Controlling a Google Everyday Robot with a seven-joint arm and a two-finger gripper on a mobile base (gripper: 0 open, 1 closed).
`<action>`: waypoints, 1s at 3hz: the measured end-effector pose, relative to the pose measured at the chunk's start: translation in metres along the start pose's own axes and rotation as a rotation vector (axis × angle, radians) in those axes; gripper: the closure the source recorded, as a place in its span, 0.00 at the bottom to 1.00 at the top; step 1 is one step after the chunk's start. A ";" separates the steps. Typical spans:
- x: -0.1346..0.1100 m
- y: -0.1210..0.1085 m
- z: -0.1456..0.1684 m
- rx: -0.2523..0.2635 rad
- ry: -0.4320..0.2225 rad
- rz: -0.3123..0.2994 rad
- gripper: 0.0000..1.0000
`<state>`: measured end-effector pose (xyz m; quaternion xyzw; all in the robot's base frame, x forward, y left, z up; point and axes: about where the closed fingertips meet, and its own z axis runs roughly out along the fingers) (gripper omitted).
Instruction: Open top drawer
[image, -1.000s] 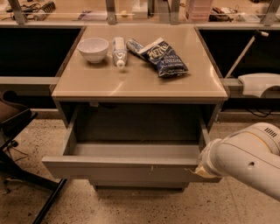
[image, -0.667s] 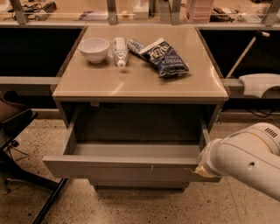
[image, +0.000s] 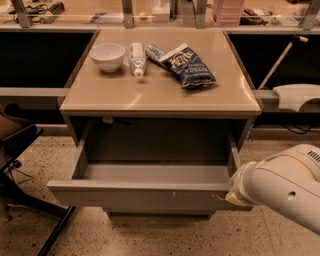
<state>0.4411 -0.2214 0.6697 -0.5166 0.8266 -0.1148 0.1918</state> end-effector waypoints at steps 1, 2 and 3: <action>0.008 0.005 -0.004 0.005 0.005 -0.002 1.00; 0.007 0.005 -0.005 0.005 0.005 -0.002 1.00; 0.015 0.010 -0.009 0.010 0.011 -0.003 1.00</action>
Offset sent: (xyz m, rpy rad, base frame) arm -0.2231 -0.1694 0.0329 -0.1591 -0.0403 -0.0402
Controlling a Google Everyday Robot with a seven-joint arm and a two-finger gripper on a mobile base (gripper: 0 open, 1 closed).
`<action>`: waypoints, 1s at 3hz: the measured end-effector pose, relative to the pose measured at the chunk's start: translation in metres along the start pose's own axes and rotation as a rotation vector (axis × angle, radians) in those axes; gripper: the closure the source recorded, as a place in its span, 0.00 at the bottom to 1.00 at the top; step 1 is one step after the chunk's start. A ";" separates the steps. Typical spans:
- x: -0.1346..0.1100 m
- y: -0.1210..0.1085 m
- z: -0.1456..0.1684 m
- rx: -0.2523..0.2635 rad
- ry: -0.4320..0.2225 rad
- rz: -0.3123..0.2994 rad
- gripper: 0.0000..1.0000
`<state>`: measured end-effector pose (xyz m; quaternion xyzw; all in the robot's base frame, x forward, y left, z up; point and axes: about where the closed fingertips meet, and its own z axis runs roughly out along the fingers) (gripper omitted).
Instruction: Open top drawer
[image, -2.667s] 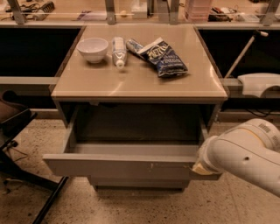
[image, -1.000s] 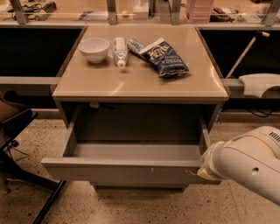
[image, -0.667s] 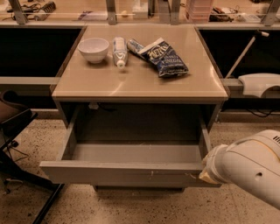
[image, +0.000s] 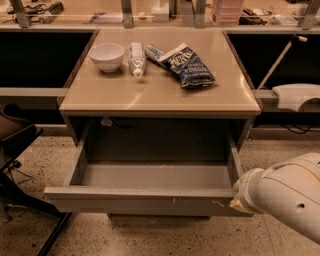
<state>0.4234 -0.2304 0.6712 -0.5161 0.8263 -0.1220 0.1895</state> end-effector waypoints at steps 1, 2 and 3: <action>-0.001 0.001 -0.001 0.000 0.000 0.000 1.00; 0.007 0.005 -0.005 0.005 0.006 -0.001 1.00; 0.005 0.006 -0.006 0.005 0.006 -0.001 1.00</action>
Offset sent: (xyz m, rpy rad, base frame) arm -0.2045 -0.1587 0.0288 -0.1476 -0.0265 -0.0449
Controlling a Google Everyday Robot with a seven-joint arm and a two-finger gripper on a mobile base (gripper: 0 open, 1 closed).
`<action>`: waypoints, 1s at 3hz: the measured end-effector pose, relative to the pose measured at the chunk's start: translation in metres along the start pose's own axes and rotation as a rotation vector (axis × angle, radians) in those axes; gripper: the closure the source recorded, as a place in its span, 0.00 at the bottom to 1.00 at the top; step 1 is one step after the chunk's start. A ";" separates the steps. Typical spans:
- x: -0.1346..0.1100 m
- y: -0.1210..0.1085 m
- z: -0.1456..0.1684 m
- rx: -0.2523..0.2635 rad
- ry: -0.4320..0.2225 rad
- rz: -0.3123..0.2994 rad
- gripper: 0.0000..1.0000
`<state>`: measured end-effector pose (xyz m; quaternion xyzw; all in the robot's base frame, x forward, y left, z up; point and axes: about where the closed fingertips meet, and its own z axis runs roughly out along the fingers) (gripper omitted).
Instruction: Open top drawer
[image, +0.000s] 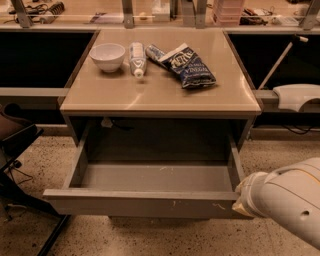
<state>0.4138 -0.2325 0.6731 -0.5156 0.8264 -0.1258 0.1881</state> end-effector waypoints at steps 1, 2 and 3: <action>0.008 0.004 -0.003 0.004 0.006 0.000 1.00; 0.006 0.005 -0.004 0.004 0.006 0.000 1.00; 0.015 0.009 -0.007 0.008 0.012 0.000 1.00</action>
Offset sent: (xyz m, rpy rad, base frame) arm -0.1975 -0.1597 0.0271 -0.1322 -0.0242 -0.0623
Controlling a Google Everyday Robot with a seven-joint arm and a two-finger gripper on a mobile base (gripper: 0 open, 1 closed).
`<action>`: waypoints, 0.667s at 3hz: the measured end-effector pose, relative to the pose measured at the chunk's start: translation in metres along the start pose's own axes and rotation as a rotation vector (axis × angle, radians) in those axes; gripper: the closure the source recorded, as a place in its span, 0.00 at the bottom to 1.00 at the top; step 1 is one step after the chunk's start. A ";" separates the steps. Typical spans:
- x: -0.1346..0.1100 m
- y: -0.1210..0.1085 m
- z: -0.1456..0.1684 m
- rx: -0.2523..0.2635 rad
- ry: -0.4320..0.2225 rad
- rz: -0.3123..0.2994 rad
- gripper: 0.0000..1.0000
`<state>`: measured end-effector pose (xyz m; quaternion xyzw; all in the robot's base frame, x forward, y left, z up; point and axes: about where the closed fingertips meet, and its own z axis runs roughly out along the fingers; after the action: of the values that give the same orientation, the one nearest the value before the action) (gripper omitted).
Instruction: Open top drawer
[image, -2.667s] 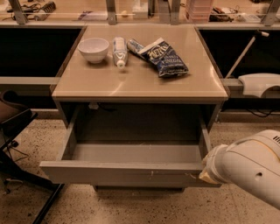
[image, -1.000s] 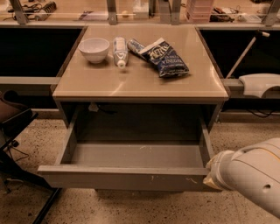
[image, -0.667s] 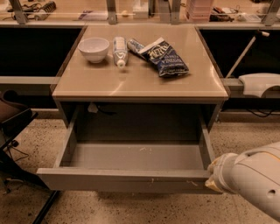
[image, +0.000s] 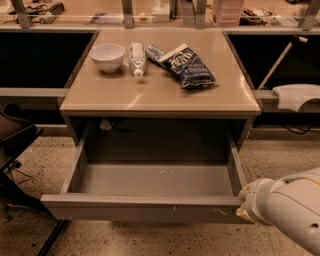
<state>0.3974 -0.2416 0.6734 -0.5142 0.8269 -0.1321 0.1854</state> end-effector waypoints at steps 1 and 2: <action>-0.003 0.002 -0.001 0.000 0.000 0.000 1.00; 0.008 0.004 -0.005 0.012 0.004 0.021 1.00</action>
Offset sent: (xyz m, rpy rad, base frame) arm -0.1827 -0.1536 0.0228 -0.1110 -0.0184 -0.0703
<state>0.3886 -0.2464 0.6750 -0.5041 0.8319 -0.1360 0.1881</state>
